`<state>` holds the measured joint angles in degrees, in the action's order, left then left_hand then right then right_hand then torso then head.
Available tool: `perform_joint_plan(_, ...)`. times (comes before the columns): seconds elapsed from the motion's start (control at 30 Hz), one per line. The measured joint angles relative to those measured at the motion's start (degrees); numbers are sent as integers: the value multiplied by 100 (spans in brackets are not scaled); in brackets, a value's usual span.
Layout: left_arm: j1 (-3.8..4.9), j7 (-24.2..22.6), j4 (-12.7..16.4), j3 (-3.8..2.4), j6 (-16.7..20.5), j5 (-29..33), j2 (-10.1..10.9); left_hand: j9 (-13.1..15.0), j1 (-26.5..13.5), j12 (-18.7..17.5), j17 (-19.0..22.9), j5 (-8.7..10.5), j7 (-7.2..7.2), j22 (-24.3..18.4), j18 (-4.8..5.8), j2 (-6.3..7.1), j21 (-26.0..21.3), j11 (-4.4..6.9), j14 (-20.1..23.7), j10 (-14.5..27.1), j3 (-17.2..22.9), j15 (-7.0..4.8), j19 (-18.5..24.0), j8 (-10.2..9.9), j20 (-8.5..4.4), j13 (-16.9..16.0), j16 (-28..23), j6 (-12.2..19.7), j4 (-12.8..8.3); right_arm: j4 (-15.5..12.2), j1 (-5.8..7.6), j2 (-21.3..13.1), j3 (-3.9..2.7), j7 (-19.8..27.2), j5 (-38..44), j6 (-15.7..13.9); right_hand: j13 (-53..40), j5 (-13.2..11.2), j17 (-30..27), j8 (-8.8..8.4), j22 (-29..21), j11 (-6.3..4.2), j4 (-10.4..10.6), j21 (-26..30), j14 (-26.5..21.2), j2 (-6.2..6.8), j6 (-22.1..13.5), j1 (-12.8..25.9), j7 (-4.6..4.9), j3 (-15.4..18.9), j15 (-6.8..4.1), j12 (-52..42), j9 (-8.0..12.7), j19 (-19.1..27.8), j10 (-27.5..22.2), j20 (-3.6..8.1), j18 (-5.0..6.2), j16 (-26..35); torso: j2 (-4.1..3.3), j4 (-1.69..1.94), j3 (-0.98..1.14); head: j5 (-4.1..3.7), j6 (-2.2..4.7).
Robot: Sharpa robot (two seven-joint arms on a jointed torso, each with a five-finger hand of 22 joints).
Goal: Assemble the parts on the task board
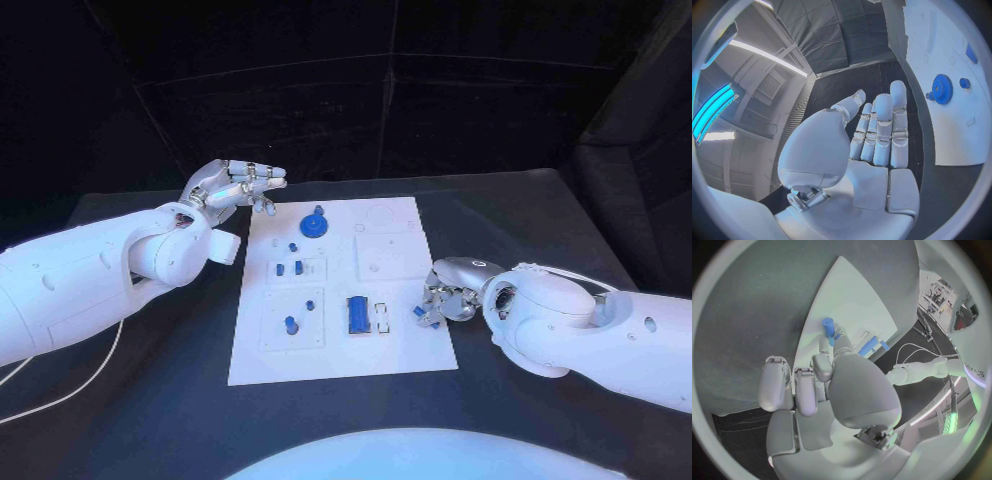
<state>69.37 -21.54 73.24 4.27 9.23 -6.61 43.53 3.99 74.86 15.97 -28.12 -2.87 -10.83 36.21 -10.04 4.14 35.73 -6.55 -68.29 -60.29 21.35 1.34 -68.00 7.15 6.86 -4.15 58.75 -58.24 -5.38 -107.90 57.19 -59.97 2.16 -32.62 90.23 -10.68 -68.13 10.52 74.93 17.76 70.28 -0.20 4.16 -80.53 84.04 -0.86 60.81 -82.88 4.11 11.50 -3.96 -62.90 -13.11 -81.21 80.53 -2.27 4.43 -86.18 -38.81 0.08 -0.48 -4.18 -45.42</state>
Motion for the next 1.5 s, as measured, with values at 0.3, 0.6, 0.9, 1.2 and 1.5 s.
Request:
perform_joint_plan(0.3,0,4,5,1,-7,0,10,0,0,27,12,0,0,-8,1,0,-35,0,21,0,-28,22,0,0,0,0,0,0,-7,-33,-3,70,-4,-71,400,104,12,472,-1,-101,14,-19,-64,0,-3,-105,50,-105,-13,-137,13,64,6,-1,-3,2,0,0,1,4,-1,8,-8)
perform_joint_plan(0.6,0,6,7,2,-10,0,14,0,0,42,20,0,0,-15,27,0,-35,0,21,0,-41,21,0,0,0,0,0,0,-7,-164,-34,-36,22,-61,226,-148,-49,1219,-1,-331,258,-47,-6,-134,1,-197,109,-28,-13,-685,-45,8,114,-112,6,54,1,-55,7,4,1,36,-9)
perform_joint_plan(0.9,0,7,9,3,-11,0,14,0,0,42,19,0,21,-15,29,0,-35,0,21,0,-40,21,0,0,0,0,0,21,-7,-263,-58,-58,43,78,-446,-603,-185,1671,-1,-540,323,-47,206,-157,2,3,180,171,56,-1465,-46,4,208,-113,21,53,1,-63,4,7,-4,62,-3)
perform_joint_plan(1.2,0,8,21,3,-11,0,26,0,0,42,19,0,20,-15,29,0,-35,0,21,0,-40,21,0,0,0,0,0,21,-7,-274,-58,80,43,305,-1166,-1144,-99,1710,-2,-691,330,-97,458,-173,10,422,321,604,-4,-2002,-59,80,67,-113,101,53,1,-63,1,7,-4,77,-18)
perform_joint_plan(1.5,0,8,25,3,-11,0,29,0,0,42,19,0,20,-15,30,0,-35,0,21,0,-40,21,0,0,0,0,0,20,-7,-176,-58,283,42,365,-1583,-1307,-138,1712,-2,-714,330,-61,651,-173,0,532,420,992,-53,-1947,-69,80,29,-112,126,53,1,-63,0,2,-2,88,-18)
